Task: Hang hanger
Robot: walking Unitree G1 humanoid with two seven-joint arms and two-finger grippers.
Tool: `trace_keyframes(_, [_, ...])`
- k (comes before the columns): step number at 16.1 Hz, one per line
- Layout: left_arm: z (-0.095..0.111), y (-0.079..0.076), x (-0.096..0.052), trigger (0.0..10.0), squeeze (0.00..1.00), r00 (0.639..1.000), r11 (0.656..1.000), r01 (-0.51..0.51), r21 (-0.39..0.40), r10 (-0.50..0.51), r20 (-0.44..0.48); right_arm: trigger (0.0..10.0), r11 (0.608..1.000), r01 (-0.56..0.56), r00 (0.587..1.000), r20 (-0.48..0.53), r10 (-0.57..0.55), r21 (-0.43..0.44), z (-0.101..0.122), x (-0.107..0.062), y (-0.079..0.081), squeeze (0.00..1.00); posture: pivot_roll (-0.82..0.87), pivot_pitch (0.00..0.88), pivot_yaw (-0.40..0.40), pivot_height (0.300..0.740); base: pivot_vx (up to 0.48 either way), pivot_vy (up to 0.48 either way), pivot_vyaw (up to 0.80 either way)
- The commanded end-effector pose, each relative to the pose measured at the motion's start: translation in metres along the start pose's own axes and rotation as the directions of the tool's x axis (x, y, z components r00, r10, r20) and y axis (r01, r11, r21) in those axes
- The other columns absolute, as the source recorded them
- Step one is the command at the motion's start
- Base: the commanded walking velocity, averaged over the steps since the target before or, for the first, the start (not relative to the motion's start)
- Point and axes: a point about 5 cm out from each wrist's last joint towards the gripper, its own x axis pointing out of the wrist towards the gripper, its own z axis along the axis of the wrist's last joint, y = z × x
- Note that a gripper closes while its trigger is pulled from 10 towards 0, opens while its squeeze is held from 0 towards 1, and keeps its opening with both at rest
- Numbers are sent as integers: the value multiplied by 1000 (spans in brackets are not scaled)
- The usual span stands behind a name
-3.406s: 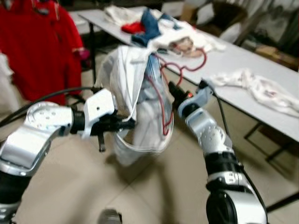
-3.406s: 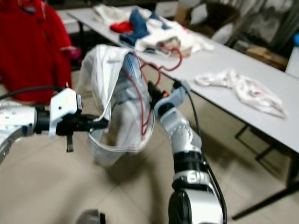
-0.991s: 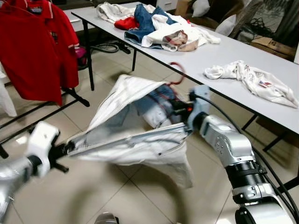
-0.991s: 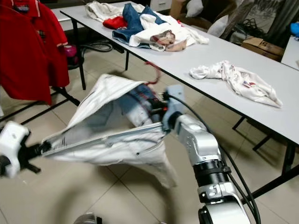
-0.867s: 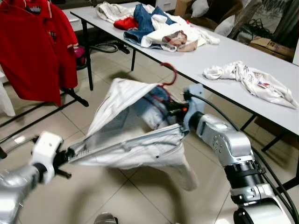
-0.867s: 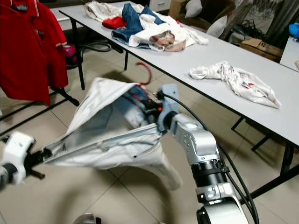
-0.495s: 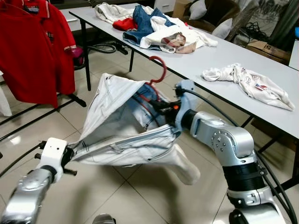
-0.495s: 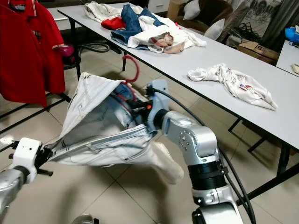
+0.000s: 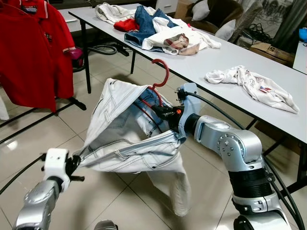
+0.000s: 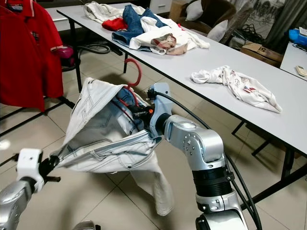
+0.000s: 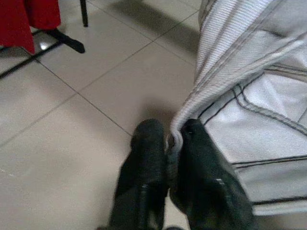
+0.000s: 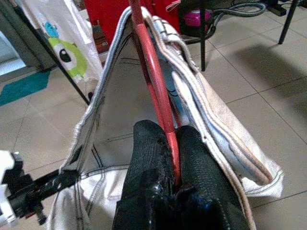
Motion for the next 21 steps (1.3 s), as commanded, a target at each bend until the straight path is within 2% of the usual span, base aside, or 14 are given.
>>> trace_keyframes(1, [-18, 8, -8, 10000, 1000, 997, 998, -34, -46, 31, -68, 10000, 998, 46, 983, 179, -38, -43, 37, -16, -8, 0, 19, 0, -148, 740, 0, 0, 0])
trace_keyframes(3, [-17, 5, -14, 10000, 1000, 998, 996, 53, -78, -55, -23, 10000, 997, 46, 983, 180, -35, -59, 38, -16, -8, 0, 23, 0, -150, 740, 0, 0, 0])
trace_keyframes(5, [-18, 2, -29, 10000, 1000, 977, 975, 212, -64, -214, -13, 10000, 996, 60, 982, 182, -46, -68, 38, -15, -13, 0, 32, 0, -149, 740, 0, 0, 0])
trace_keyframes(7, [-12, 5, -42, 10000, 1000, 959, 957, 285, -47, -285, 8, 10000, 995, 64, 982, 183, -50, -72, 36, -14, -15, 0, 39, 0, -147, 740, 0, 0, 0])
trace_keyframes(8, [-4, 6, -50, 10000, 1000, 938, 937, 347, -40, -346, 36, 10000, 995, 65, 981, 185, -49, -81, 36, -13, -16, 0, 40, 0, -145, 740, 0, 0, 0])
trace_keyframes(10, [24, 12, -65, 10000, 1000, 900, 906, 423, 14, -422, 106, 10000, 993, 59, 982, 186, -38, -107, 36, -11, -20, 0, 56, 0, -148, 740, 0, 0, 0])
trace_keyframes(13, [63, 0, -61, 10000, 1000, 831, 858, 513, 12, -500, 244, 10000, 989, 54, 983, 182, -29, -136, 34, -5, -22, 0, 65, 0, -147, 740, 0, 0, 0])
trace_keyframes(14, [69, -4, -59, 10000, 1000, 817, 848, 529, 24, -516, 258, 10000, 988, 50, 983, 181, -23, -144, 33, -4, -21, 0, 64, 0, -145, 740, 0, 0, 0])
trace_keyframes(16, [96, -8, -56, 10000, 1000, 782, 837, 539, 93, -538, 313, 10000, 983, 22, 984, 176, 10, -182, 30, -2, -21, 0, 64, 0, -141, 740, 0, 0, 0])
trace_keyframes(17, [117, -5, -57, 10000, 1000, 758, 834, 537, 129, -544, 361, 10000, 977, 7, 986, 166, 29, -212, 27, -2, -24, 0, 64, 0, -141, 740, 0, 0, 0])
trace_keyframes(18, [154, 0, -63, 10000, 1000, 706, 815, 542, 202, -573, 416, 10000, 966, -13, 988, 147, 53, -259, 23, -5, -31, 0, 68, 0, -136, 740, 0, 0, 0])
trace_keyframes(19, [173, 1, -67, 10000, 1000, 677, 797, 550, 251, -601, 424, 10000, 957, -30, 988, 137, 72, -288, 23, -7, -35, 0, 70, 0, -136, 740, 0, 0, 0])
trace_keyframes(20, [180, 1, -68, 10000, 1000, 667, 788, 554, 269, -614, 422, 10000, 954, -39, 987, 136, 83, -298, 23, -7, -36, 0, 73, 0, -136, 740, 0, 0, 0])
trace_keyframes(21, [198, -5, -69, 10000, 1000, 631, 732, 585, 350, -681, 371, 10000, 938, -85, 983, 128, 135, -336, 24, -11, -36, 0, 79, 0, -134, 740, 0, 0, 0])
